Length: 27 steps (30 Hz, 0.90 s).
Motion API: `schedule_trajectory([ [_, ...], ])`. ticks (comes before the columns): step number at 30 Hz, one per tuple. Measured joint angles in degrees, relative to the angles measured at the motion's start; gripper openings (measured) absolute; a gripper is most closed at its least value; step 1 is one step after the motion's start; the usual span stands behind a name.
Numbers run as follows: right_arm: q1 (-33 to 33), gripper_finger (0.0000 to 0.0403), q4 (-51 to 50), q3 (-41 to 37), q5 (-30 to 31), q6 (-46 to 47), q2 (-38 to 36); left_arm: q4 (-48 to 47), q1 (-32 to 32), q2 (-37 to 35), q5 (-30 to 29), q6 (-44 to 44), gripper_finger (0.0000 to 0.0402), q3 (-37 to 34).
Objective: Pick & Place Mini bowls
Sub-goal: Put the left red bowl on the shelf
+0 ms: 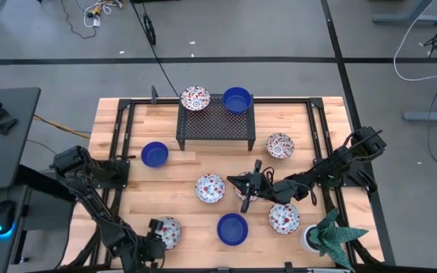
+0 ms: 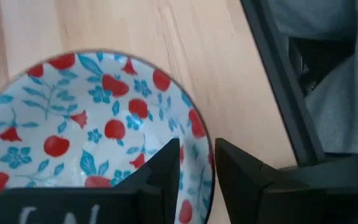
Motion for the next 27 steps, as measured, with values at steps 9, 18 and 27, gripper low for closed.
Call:
schedule_trajectory([
  [9, 0.02, 0.0016, -0.02, 0.0, 0.0, 0.0, 0.0, -0.02, 0.0, 0.0, -2.23, 0.13, 0.0098, 0.33],
  [18, 0.0, 0.0016, -0.04, 0.0, 0.0, 0.0, 0.0, -0.16, -0.02, -0.04, -3.89, 0.26, 0.0034, 0.36],
  [27, 0.15, 0.0016, -0.22, 0.0, 0.01, 0.0, 0.0, -0.4, 0.69, -1.19, -8.25, 4.45, 0.0013, 0.46],
])
